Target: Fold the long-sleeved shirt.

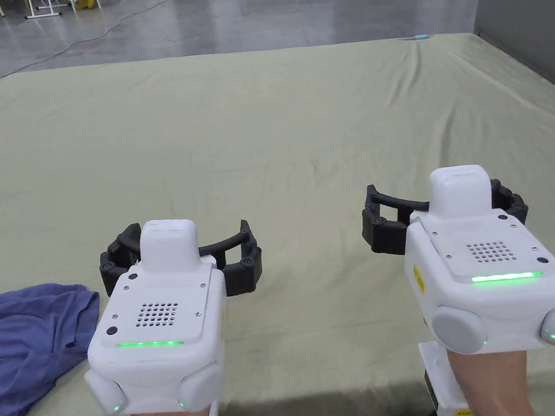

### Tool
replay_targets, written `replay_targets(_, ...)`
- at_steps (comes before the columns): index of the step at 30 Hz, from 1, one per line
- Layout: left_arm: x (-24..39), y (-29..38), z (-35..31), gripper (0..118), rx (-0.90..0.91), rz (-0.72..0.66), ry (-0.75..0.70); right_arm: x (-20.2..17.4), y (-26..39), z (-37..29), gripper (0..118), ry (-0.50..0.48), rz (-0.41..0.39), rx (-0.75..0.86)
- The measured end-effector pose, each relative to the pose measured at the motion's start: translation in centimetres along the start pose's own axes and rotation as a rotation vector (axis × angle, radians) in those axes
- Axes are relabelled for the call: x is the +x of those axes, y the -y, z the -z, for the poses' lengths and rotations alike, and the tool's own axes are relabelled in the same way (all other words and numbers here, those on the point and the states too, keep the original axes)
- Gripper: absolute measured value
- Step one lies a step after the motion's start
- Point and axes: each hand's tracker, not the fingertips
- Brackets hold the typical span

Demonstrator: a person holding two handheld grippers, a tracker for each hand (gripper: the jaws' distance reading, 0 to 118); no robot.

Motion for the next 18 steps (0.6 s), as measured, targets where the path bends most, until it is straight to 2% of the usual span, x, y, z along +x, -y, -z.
replay_targets(18, -0.37, -0.13, -0.11, 117, -0.002, -0.029, -0.013, 0.31, 0.28, 0.06, 115, 0.003, 0.009, -0.005)
